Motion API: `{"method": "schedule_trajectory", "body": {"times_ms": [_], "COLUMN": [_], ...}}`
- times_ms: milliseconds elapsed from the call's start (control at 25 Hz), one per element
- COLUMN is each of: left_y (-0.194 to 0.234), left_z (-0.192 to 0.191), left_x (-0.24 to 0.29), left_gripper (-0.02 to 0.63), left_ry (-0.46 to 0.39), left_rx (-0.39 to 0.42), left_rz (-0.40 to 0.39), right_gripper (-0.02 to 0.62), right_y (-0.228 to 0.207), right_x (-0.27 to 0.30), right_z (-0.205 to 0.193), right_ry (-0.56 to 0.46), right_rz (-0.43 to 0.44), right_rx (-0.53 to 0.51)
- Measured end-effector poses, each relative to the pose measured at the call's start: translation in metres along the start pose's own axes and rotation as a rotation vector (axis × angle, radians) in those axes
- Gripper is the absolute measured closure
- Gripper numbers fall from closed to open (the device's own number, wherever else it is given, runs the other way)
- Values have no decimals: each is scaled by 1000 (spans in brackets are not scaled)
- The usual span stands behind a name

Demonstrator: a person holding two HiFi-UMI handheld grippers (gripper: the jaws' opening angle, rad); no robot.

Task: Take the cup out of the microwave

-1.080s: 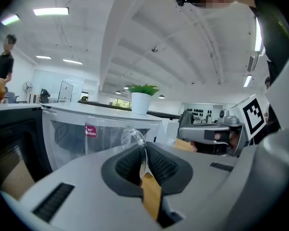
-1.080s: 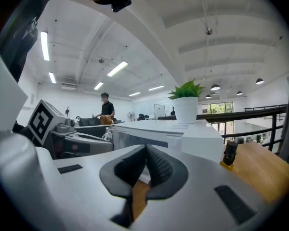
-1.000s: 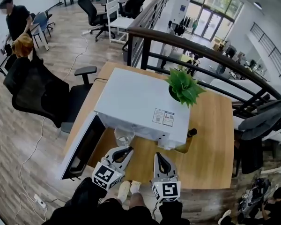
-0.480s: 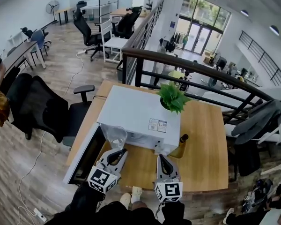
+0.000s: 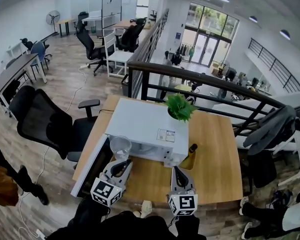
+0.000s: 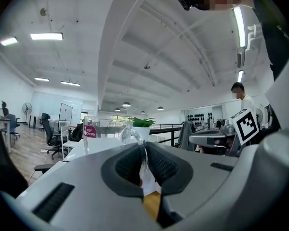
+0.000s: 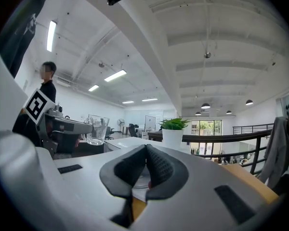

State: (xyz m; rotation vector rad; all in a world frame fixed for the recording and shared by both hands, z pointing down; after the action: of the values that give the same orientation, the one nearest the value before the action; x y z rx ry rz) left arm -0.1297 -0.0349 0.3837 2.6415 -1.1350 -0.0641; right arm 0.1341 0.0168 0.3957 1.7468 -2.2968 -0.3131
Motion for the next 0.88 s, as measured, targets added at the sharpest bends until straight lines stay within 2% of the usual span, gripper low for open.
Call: {"method": "schedule_trajectory", "body": {"times_ms": [880], "left_y": [-2], "left_z": [-6], "left_x": [-5], "left_gripper": [569], "left_ry": [15], "left_rx": [-13], "left_rz": [-19], "right_gripper": [580], "right_y": [2], "right_x": [0], "right_z": [-1], "right_ry": [11], "right_rz": [3], "right_rx": [-2]}}
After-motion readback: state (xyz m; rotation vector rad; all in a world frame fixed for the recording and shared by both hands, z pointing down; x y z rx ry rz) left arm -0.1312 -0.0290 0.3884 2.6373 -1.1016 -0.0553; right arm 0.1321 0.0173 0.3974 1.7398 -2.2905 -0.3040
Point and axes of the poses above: the fingertips, and each gripper's own axes: x forward along the fingers, y to its left, z out of its top, the point moved 10 cm from there along -x, backward along the fingers, and after that the axes turned 14 degrees about -x, right-handed, at the moved point
